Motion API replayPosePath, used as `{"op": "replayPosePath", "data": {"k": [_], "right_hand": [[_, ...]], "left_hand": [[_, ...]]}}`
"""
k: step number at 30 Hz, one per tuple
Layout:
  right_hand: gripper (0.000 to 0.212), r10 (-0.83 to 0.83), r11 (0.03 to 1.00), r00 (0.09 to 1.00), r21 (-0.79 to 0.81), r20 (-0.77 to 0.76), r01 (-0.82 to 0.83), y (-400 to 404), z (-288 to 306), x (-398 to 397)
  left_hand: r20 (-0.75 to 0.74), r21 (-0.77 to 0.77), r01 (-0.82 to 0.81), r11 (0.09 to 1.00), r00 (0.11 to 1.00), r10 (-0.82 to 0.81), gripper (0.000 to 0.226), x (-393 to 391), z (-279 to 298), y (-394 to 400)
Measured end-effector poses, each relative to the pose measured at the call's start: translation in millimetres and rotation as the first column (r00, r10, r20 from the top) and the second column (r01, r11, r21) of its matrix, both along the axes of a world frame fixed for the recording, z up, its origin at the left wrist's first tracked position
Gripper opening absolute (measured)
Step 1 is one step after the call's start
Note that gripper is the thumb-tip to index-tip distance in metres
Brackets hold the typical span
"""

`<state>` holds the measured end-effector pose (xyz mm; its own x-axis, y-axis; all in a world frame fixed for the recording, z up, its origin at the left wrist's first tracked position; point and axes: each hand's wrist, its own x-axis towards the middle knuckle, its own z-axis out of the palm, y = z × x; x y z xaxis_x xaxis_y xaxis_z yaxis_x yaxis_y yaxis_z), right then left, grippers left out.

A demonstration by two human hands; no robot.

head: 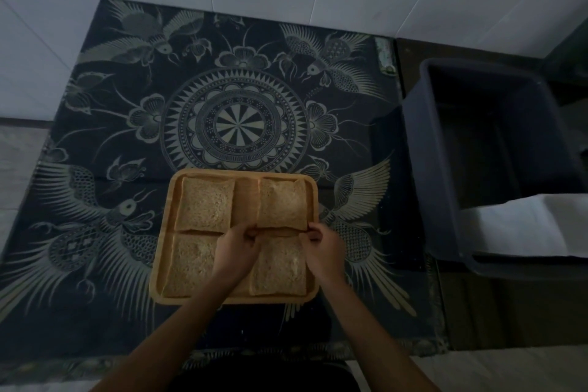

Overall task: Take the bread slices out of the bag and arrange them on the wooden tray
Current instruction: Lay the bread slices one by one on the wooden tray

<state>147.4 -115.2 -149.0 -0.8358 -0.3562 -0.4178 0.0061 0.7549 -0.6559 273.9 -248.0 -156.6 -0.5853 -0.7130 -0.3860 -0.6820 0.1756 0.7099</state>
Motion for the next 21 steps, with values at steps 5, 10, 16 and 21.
{"op": "replayPosePath", "data": {"k": [5,10,16,21], "right_hand": [[0.035,-0.007,0.999,1.0,-0.054,0.013,0.007,4.3,-0.8,4.4],[0.036,0.002,0.999,1.0,-0.045,0.013,-0.001,2.1,-0.2,5.4],[0.034,0.007,1.0,1.0,-0.029,-0.016,-0.008,4.5,-1.6,8.8],[0.036,0.022,0.999,0.999,-0.039,-0.036,-0.024,6.3,-2.4,12.1]], "left_hand": [[-0.014,-0.005,0.006,1.0,1.0,-0.006,0.033,0.6,3.9,1.9],[-0.012,0.005,0.042,0.999,0.999,-0.042,0.031,-0.2,8.8,-1.0],[-0.016,0.002,0.07,0.998,0.997,-0.07,0.034,1.8,13.4,-0.2],[-0.016,0.01,0.087,0.996,0.996,-0.087,0.033,3.4,14.8,1.5]]}}
